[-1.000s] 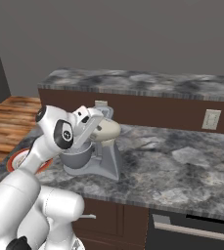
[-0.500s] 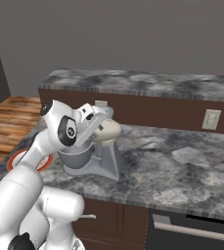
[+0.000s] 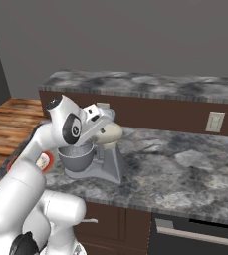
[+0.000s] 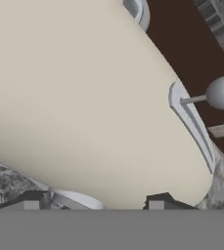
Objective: Add butter and sugar cubes to the stand mixer bowl and then turn on the stand mixer to begin making frosting.
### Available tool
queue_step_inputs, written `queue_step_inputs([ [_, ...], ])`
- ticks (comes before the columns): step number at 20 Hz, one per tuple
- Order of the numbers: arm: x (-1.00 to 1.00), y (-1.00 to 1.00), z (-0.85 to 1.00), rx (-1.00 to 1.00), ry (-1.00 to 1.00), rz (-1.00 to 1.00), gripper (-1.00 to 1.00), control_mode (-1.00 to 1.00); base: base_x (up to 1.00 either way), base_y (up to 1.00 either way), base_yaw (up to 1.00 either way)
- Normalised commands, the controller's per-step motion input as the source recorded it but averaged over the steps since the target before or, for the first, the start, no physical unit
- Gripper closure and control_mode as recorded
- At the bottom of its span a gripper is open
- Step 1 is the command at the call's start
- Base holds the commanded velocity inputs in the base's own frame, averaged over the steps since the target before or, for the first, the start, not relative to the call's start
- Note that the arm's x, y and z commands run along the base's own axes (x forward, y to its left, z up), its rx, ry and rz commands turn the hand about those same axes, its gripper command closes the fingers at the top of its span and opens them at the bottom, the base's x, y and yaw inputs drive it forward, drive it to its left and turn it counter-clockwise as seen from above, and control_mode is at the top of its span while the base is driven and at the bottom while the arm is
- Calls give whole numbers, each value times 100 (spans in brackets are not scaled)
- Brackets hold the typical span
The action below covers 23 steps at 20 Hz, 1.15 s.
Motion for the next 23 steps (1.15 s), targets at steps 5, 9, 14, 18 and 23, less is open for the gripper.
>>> queue_step_inputs([
  [5, 6, 0, -54, 21, 6, 0, 100, -100, 0, 0, 0],
  [9, 9, 0, -51, 21, 5, -1, 100, -100, 0, 0, 0],
  [14, 7, 0, -59, 18, 4, -1, 100, -100, 0, 0, 0],
  [18, 3, 0, -67, 17, 5, -1, 100, -100, 0, 0, 0],
  [23, 0, 0, -77, 16, 6, -2, 100, -100, 0, 0, 0],
])
